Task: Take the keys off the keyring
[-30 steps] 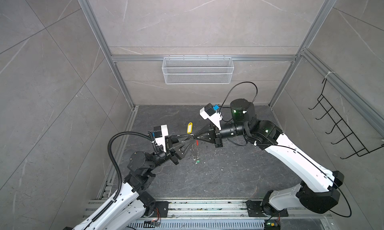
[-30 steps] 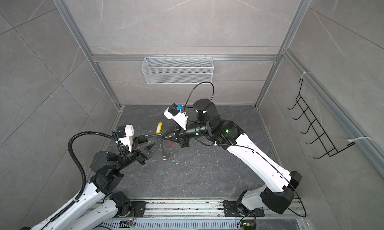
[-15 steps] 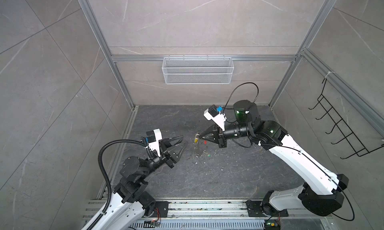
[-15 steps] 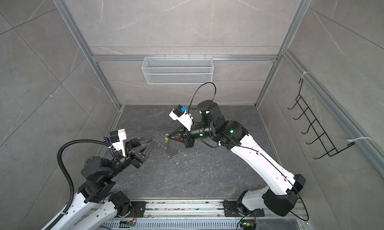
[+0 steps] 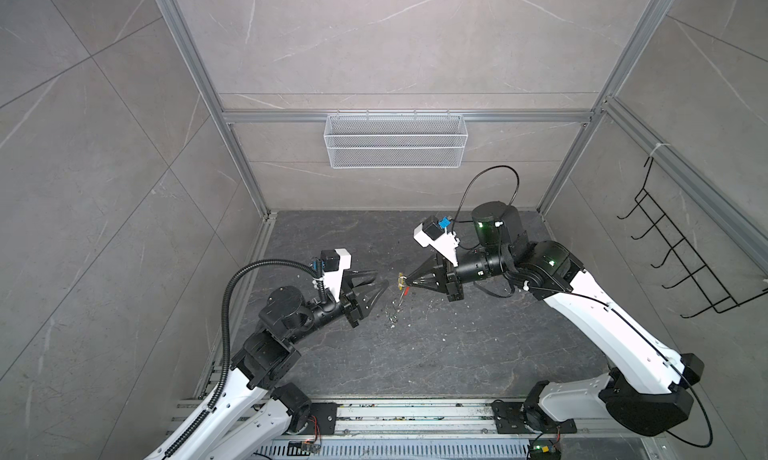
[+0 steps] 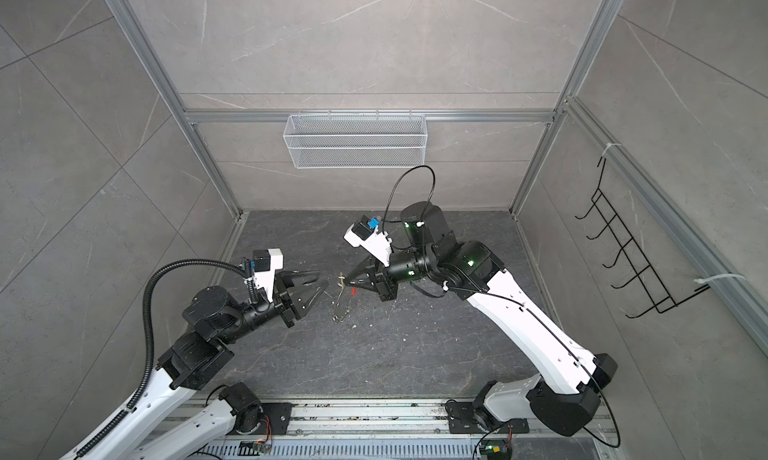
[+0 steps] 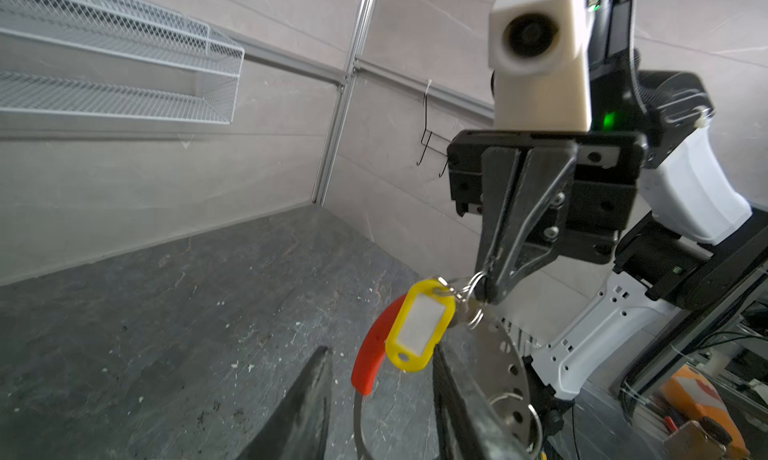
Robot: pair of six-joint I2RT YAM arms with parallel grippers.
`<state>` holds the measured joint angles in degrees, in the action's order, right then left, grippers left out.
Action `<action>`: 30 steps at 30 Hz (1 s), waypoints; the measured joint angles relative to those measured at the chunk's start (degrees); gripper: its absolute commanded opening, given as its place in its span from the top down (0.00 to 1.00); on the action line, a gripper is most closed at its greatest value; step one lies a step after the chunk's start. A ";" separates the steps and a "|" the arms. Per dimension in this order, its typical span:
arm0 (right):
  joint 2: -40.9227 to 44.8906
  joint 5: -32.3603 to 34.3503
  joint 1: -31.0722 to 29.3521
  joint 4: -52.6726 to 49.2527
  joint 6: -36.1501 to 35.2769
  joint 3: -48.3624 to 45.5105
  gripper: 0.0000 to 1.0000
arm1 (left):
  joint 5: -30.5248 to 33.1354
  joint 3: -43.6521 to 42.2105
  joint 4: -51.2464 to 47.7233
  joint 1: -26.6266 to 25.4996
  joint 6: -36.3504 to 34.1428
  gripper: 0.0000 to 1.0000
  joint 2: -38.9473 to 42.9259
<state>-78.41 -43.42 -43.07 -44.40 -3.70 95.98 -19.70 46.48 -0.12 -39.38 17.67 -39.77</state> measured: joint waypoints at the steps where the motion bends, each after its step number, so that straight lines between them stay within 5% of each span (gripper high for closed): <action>1: 0.04 -0.15 0.04 0.02 0.00 0.00 1.00 | -0.07 0.68 -0.83 0.00 -0.35 0.58 -0.85; 30: 0.07 -2.12 0.04 1.38 0.90 0.00 1.00 | -8.15 1.86 0.68 -1.20 -1.22 0.53 -5.03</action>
<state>-78.35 -45.54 -43.03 -43.03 -2.81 95.98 -27.86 48.34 0.56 -40.58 16.45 -44.80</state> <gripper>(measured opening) 0.050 0.468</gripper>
